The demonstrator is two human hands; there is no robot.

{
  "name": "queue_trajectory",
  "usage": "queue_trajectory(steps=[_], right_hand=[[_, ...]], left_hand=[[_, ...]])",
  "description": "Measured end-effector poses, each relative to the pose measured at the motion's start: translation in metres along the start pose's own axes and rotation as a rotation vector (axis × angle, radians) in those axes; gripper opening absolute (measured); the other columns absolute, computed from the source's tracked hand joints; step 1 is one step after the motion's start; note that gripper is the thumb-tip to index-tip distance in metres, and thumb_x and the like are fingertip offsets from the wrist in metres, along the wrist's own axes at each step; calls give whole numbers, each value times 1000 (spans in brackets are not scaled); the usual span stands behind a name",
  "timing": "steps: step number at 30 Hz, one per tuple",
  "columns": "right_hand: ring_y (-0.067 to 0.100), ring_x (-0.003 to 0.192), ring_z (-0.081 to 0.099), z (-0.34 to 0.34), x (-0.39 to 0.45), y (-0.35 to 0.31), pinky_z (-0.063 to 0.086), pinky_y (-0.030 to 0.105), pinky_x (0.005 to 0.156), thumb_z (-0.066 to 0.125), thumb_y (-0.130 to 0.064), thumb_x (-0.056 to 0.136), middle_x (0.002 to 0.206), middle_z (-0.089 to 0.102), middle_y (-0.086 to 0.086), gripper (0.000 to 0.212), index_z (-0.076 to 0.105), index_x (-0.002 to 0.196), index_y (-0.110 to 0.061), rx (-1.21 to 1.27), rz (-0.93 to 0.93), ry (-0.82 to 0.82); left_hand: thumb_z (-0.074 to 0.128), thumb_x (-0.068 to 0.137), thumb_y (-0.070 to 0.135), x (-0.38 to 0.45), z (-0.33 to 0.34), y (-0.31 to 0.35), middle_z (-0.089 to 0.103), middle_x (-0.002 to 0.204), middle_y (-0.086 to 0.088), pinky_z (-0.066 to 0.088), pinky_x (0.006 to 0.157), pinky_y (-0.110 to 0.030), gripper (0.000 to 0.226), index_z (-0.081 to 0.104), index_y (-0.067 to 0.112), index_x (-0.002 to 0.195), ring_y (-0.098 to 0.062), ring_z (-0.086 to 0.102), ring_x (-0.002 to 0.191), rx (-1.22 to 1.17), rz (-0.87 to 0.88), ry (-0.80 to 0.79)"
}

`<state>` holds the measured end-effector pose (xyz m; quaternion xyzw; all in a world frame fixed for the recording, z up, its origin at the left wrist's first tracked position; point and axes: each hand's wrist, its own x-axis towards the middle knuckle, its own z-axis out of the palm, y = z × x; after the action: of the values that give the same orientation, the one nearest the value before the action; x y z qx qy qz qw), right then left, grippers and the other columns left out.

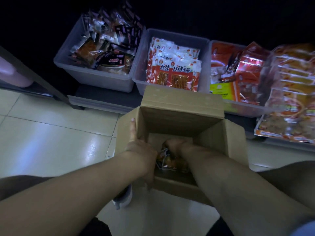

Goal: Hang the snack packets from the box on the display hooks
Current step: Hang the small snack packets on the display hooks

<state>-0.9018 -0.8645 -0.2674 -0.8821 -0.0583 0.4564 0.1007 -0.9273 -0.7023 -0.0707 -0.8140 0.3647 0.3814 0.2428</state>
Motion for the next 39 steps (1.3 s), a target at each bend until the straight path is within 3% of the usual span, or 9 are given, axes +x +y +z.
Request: queue_trajectory(steps=[3, 6, 8, 12, 16, 21, 25, 30, 39], right_hand=[[33, 127, 64, -23, -48, -16, 51, 36, 101, 72, -20, 93, 137, 65, 14, 38, 68, 131, -21, -65, -39, 133], [35, 126, 63, -53, -101, -32, 51, 37, 99, 71, -23, 96, 135, 65, 17, 38, 65, 132, -14, -121, -35, 256], [36, 123, 65, -76, -139, -40, 51, 38, 96, 71, -28, 96, 132, 67, 16, 38, 65, 131, -15, -175, -42, 331], [30, 103, 68, -121, -217, -43, 43, 33, 71, 78, -30, 87, 106, 73, 6, 17, 69, 100, -26, -138, -50, 549], [20, 85, 71, -161, -283, -17, 59, 41, 79, 91, -31, 78, 92, 75, 5, 31, 72, 96, -14, 309, -79, 722], [29, 96, 78, -170, -322, -2, 63, 43, 85, 88, -11, 73, 104, 81, 12, 40, 75, 110, -6, 1211, -293, 682], [26, 89, 78, -165, -317, -16, 64, 45, 79, 83, -23, 71, 106, 81, 11, 50, 73, 118, -9, 1525, -298, 628], [35, 106, 76, -165, -307, -11, 54, 59, 103, 81, -23, 78, 115, 79, 14, 54, 69, 128, -6, 1656, -286, 643], [30, 107, 77, -170, -310, 0, 57, 55, 101, 72, -23, 97, 118, 79, 8, 31, 70, 128, -22, 1540, -357, 805]], left_hand=[[77, 77, 71, -5, -7, -2, 43, 164, -8, -23, 107, -86, 105, 34, 29, 164, -38, 10, 162, -43, 21, -19], [81, 65, 80, -15, -21, -10, -6, 179, -7, -22, 116, -76, 146, -10, 30, 169, -36, -27, 160, -169, 26, 9], [80, 63, 84, -28, -36, -23, -17, 177, -2, -17, 124, -67, 152, -19, 34, 166, -33, -29, 159, -367, 23, 64], [82, 64, 81, -51, -60, -61, 15, 176, 4, 16, 132, -51, 138, 4, 36, 169, -28, 9, 164, -898, 96, 426], [85, 65, 76, -86, -74, -69, 33, 160, 21, 34, 121, -35, 136, 6, 37, 169, -3, 40, 141, -1572, 175, 688], [84, 48, 89, -93, -86, -39, 50, 162, 0, 38, 121, -57, 141, 31, 31, 165, -24, 53, 145, -2094, 346, 650], [90, 77, 43, -96, -99, -25, 74, 132, -18, 65, 87, -50, 81, 58, 16, 146, -35, 76, 108, -2276, 468, 474], [80, 74, -12, -92, -107, -26, 80, 113, -18, 66, 67, -43, 74, 60, 18, 139, -33, 81, 89, -2248, 609, 512], [71, 75, -1, -85, -117, -30, 81, 115, -12, 67, 73, -45, 59, 69, 34, 123, -28, 81, 86, -2275, 577, 627]])
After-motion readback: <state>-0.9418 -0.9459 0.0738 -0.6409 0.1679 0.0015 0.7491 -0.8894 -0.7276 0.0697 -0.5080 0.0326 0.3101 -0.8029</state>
